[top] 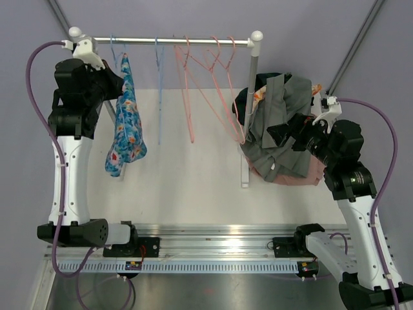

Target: Remove the skirt from the hanger

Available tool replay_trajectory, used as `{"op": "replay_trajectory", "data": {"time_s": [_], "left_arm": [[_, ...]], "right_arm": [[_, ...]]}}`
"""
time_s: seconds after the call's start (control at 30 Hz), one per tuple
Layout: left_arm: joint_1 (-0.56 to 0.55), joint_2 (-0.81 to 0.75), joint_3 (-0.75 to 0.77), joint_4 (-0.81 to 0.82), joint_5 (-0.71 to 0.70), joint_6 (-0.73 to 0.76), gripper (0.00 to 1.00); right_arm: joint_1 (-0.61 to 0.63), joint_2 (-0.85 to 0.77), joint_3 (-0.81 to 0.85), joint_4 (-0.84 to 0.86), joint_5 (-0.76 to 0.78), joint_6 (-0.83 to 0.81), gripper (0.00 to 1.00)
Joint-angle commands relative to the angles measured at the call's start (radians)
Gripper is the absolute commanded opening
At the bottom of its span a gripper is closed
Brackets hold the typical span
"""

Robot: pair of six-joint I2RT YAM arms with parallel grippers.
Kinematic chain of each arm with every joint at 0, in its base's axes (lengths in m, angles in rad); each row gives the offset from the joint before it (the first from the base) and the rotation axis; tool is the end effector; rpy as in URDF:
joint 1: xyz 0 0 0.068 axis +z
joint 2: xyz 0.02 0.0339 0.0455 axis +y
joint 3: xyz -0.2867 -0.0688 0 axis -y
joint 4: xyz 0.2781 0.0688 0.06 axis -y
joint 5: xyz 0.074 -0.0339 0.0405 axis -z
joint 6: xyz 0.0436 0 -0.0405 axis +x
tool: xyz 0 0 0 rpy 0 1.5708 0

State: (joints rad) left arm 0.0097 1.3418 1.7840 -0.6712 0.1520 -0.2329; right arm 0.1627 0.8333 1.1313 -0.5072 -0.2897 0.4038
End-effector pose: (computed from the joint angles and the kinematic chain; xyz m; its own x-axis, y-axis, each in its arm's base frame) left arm 0.2947 -0.0037 0.5394 -0.2527 -0.2306 -0.9397 0.0818 0.9626 -0.2582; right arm 0.1842 0.0429 0.4407 -0.3578 0.3228 -0.8762 -0.3158 0.8412 0.4389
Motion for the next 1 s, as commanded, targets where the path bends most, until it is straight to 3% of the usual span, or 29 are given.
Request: {"op": "replay_trajectory", "data": {"time_s": [0.0, 0.13, 0.17, 0.23, 0.3, 0.5, 0.73, 0.97], "left_arm": [[-0.060, -0.082, 0.127, 0.004, -0.063, 0.023, 0.00], [-0.112, -0.127, 0.161, -0.091, -0.179, 0.047, 0.00], [-0.119, -0.141, 0.158, -0.103, -0.192, 0.043, 0.00], [-0.120, -0.193, 0.127, -0.122, -0.189, 0.035, 0.00], [-0.120, -0.226, 0.101, -0.122, -0.163, 0.021, 0.00], [-0.122, -0.251, 0.135, -0.174, -0.111, 0.020, 0.00], [-0.122, -0.270, 0.137, -0.171, -0.039, 0.003, 0.00], [-0.122, -0.282, 0.104, -0.163, -0.023, 0.010, 0.00]], "right_arm": [[0.006, -0.002, 0.080, 0.145, -0.207, -0.010, 0.99], [0.030, 0.082, 0.220, 0.204, -0.469, 0.049, 0.99], [0.113, 0.114, 0.244, 0.190, -0.460, 0.034, 0.99], [0.246, 0.142, 0.327, 0.136, -0.317, -0.037, 0.99], [0.464, 0.220, 0.398, 0.035, -0.189, -0.144, 0.99], [0.818, 0.426, 0.564, -0.028, 0.118, -0.235, 0.99], [1.058, 0.662, 0.692, -0.014, 0.315, -0.286, 0.99], [1.097, 0.816, 0.742, 0.119, 0.411, -0.281, 1.00]]}}
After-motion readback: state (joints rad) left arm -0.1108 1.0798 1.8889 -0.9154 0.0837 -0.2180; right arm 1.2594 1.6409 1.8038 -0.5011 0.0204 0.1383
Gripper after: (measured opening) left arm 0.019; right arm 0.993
